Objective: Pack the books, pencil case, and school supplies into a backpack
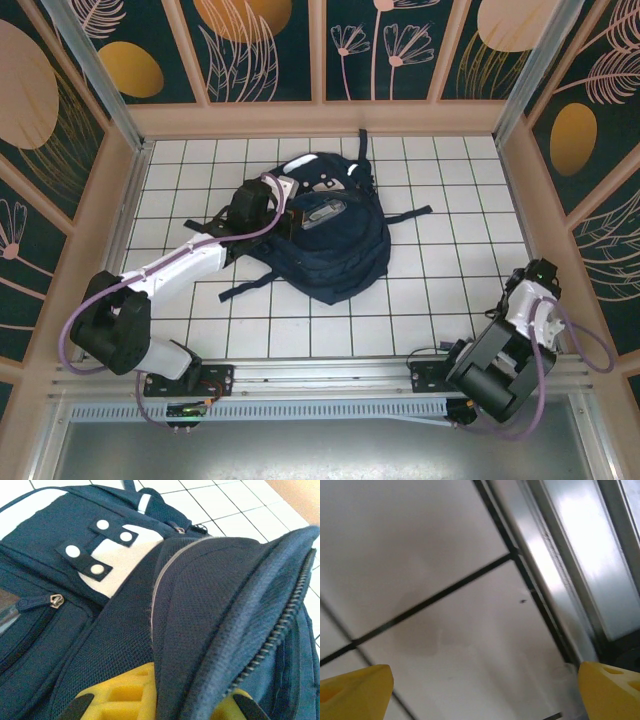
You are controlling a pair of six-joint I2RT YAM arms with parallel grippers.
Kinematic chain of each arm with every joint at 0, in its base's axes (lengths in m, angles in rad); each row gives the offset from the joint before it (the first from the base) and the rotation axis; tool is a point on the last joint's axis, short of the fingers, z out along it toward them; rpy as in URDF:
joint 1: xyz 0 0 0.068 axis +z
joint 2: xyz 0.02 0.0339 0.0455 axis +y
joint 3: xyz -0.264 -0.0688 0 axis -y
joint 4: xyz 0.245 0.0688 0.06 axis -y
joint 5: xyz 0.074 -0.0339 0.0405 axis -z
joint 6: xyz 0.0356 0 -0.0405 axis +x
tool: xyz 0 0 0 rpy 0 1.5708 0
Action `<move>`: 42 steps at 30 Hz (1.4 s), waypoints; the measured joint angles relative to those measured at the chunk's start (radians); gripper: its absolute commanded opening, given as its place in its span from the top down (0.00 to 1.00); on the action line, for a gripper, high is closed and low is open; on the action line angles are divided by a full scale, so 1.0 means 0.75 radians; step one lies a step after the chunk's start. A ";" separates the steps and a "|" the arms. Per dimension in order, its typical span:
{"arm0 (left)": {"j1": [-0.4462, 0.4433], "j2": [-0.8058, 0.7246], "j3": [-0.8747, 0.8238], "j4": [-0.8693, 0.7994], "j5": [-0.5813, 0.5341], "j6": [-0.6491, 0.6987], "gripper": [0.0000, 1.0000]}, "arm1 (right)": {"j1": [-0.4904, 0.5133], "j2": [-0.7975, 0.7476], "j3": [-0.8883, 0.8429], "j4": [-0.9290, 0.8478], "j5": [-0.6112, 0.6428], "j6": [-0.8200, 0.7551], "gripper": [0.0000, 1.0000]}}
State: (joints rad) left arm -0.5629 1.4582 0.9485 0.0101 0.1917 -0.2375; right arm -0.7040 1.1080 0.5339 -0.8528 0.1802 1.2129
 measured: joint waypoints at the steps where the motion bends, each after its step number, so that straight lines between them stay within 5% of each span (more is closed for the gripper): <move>1: 0.001 0.000 0.000 -0.009 0.015 0.012 1.00 | -0.002 0.018 -0.013 0.002 -0.008 -0.001 0.04; 5: 0.001 0.000 0.002 -0.018 0.036 0.037 1.00 | -0.002 0.033 -0.038 0.016 -0.023 0.000 0.04; 9: 0.001 0.000 0.002 -0.019 0.049 0.044 1.00 | -0.001 0.055 -0.038 0.053 -0.030 -0.003 0.24; 17: 0.001 0.000 0.003 -0.021 0.050 0.069 1.00 | 0.076 0.016 -0.071 0.111 -0.009 0.027 0.31; 34: 0.000 -0.025 -0.009 -0.048 0.016 0.107 1.00 | 0.609 0.041 -0.066 0.091 0.053 0.132 0.30; 42: 0.000 -0.085 -0.086 -0.013 -0.013 0.095 1.00 | 0.901 0.157 -0.002 0.070 0.069 0.091 0.42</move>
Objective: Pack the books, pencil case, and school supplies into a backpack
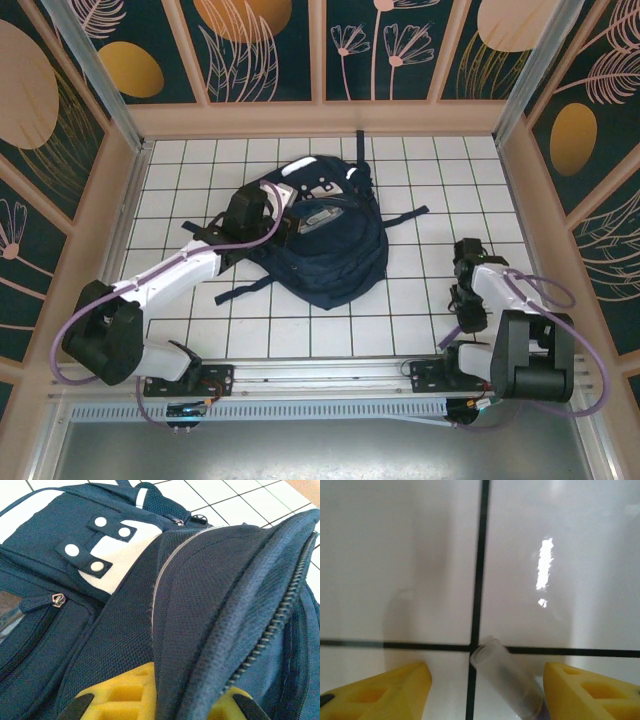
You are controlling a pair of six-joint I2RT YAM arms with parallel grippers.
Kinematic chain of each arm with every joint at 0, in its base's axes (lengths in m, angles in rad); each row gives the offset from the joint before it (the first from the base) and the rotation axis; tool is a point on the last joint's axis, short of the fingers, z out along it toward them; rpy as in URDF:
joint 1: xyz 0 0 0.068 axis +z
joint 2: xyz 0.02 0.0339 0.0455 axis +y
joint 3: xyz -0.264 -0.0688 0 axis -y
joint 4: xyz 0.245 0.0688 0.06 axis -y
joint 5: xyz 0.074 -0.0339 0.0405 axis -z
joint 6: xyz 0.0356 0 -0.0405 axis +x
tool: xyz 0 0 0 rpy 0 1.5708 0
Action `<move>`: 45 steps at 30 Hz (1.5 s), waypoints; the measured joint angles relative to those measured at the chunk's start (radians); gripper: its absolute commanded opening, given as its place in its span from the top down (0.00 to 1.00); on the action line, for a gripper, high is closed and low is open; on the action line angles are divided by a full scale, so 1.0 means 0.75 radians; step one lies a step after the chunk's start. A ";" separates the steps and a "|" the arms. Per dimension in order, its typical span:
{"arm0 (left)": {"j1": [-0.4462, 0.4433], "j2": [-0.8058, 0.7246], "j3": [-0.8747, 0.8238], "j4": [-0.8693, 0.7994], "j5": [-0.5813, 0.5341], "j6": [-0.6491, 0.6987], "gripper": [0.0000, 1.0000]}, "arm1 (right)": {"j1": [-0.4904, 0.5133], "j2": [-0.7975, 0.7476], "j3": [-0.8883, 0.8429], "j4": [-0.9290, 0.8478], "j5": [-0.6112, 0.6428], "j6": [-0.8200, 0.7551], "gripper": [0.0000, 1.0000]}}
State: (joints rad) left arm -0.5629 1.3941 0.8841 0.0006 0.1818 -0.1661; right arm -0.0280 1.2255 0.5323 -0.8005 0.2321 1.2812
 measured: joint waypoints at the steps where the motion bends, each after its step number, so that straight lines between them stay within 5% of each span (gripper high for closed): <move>1: 0.000 -0.001 -0.007 0.008 -0.004 -0.005 1.00 | 0.021 0.004 0.000 0.005 0.001 -0.002 0.47; 4: 0.000 -0.005 -0.027 0.033 -0.009 -0.016 1.00 | 0.076 0.026 0.008 0.021 0.000 -0.022 0.52; 7: 0.000 -0.006 -0.030 0.035 -0.014 -0.018 1.00 | 0.150 0.066 0.036 0.011 0.014 -0.026 0.66; 19: 0.000 -0.105 -0.122 0.063 -0.085 -0.024 1.00 | 0.379 0.038 0.058 -0.024 -0.202 -0.076 0.85; 28: 0.000 -0.084 -0.121 0.065 -0.069 -0.042 1.00 | 0.418 -0.059 0.090 -0.027 -0.385 -0.091 0.86; 36: 0.001 -0.018 -0.074 0.062 -0.027 -0.099 0.99 | 0.576 -0.066 0.498 -0.073 -0.411 -0.016 0.86; 45: 0.001 0.032 -0.014 0.043 0.064 -0.194 0.99 | 0.753 0.315 0.830 0.219 -0.444 0.149 0.84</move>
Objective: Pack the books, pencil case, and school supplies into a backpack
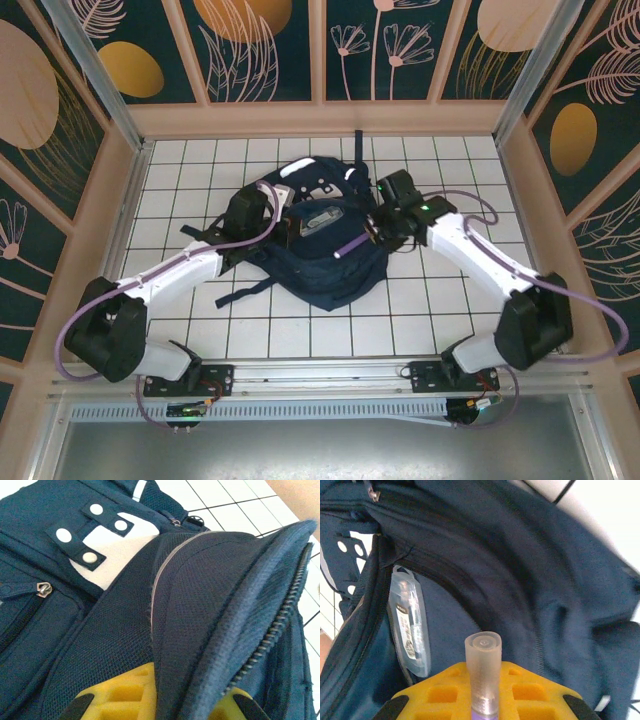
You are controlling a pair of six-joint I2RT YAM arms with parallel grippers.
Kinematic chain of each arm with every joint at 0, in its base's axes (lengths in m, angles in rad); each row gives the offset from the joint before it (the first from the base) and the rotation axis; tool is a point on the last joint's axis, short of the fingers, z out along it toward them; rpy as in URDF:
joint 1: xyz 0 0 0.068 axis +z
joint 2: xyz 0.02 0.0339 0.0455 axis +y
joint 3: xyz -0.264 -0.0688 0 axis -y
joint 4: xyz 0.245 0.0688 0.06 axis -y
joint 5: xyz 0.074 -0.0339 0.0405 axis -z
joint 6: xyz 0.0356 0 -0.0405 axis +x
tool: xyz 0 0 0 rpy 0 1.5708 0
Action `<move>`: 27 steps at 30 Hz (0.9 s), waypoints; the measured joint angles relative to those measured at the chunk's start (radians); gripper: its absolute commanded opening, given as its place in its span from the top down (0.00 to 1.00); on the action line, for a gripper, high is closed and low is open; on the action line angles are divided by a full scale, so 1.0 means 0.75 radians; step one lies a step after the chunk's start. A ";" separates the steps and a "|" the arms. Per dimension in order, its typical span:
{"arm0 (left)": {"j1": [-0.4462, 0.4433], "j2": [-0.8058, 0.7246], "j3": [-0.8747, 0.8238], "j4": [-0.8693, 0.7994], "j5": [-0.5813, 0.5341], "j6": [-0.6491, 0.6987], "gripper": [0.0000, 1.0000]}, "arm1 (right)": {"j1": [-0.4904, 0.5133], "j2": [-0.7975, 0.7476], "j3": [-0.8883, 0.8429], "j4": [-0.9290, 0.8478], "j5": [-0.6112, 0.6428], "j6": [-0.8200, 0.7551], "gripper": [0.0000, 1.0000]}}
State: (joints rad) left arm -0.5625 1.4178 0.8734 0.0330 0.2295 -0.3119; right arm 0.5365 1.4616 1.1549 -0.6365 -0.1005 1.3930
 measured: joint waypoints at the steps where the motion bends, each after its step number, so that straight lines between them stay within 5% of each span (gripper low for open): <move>1: 0.000 0.003 0.004 -0.002 0.007 -0.009 0.99 | 0.001 0.049 0.013 0.028 -0.009 0.013 0.82; 10: 0.000 0.004 0.008 -0.001 0.033 -0.051 0.99 | 0.053 0.268 0.121 0.123 -0.046 0.072 0.47; 15: 0.000 0.004 0.006 0.001 0.041 -0.066 0.95 | 0.044 0.144 -0.006 0.159 -0.053 0.030 0.44; 20: -0.001 0.005 0.004 0.011 0.129 -0.028 0.77 | 0.026 -0.126 -0.193 0.212 -0.050 -0.169 0.42; 24: -0.043 0.008 0.038 -0.045 0.245 0.158 0.54 | -0.025 -0.281 -0.280 0.245 -0.054 -0.394 0.34; 27: -0.079 0.022 0.146 -0.182 0.367 0.346 0.47 | -0.061 -0.340 -0.371 0.306 -0.094 -0.546 0.33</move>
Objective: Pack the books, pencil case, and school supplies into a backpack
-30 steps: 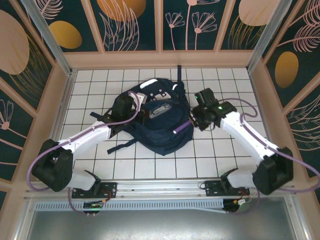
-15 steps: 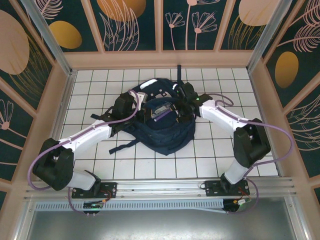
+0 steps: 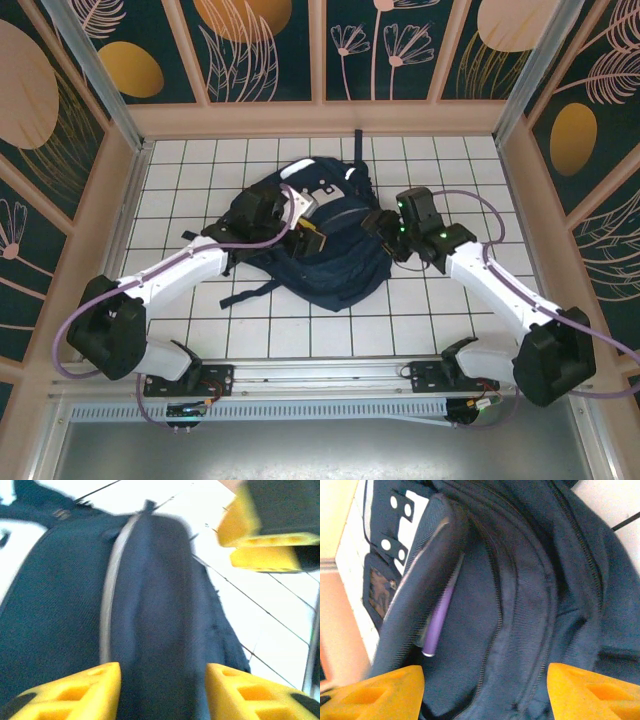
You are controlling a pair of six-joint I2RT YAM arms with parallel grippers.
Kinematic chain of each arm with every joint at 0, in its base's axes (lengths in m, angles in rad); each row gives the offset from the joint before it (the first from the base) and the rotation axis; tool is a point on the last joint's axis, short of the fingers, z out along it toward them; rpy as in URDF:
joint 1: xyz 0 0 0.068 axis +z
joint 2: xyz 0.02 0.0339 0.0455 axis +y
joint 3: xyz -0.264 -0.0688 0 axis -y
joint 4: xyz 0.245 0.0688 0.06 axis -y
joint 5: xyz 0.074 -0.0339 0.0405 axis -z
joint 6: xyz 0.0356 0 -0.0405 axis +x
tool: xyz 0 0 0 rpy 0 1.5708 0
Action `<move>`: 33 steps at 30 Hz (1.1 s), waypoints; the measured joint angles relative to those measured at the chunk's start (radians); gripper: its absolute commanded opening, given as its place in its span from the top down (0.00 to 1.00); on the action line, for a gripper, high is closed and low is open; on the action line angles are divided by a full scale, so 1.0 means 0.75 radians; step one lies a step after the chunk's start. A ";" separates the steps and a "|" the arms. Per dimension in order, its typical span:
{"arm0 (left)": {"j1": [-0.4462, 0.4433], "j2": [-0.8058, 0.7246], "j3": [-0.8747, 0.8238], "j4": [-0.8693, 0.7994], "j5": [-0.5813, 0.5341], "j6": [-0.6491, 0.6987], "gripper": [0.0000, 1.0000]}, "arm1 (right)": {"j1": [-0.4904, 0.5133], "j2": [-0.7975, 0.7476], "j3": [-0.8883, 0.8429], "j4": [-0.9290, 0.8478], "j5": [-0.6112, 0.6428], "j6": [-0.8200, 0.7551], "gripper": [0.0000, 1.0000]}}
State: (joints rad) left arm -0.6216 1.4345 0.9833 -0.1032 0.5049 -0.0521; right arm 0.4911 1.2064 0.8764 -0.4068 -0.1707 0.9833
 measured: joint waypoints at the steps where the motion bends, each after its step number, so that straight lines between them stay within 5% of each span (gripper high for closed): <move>1: -0.006 -0.001 0.039 -0.030 0.038 0.051 0.46 | -0.002 -0.015 -0.040 0.028 -0.021 -0.049 0.33; 2: -0.010 -0.005 0.073 -0.042 0.060 0.083 0.45 | -0.002 -0.024 -0.075 0.048 -0.043 -0.097 0.33; 5: 0.013 -0.074 0.090 0.028 0.071 0.089 0.17 | -0.002 -0.027 -0.134 0.090 -0.085 -0.219 0.38; 11: 0.155 -0.095 0.106 0.182 -0.058 -0.052 0.33 | -0.022 0.098 -0.145 0.248 -0.160 -0.392 0.73; 19: 0.177 0.269 0.034 0.191 -0.330 -0.158 0.44 | -0.157 0.408 -0.113 0.451 -0.262 -0.542 0.85; 27: 0.038 0.228 -0.188 0.171 -0.393 -0.084 0.45 | -0.312 0.733 0.072 0.718 -0.483 -0.648 0.75; 33: -0.045 0.010 -0.283 0.106 -0.214 0.026 0.47 | -0.369 0.771 0.151 0.765 -0.549 -0.703 0.63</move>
State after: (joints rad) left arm -0.6552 1.4418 0.7712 -0.0235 0.3443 -0.0322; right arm 0.2142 1.7844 0.9897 0.1673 -0.5823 0.4557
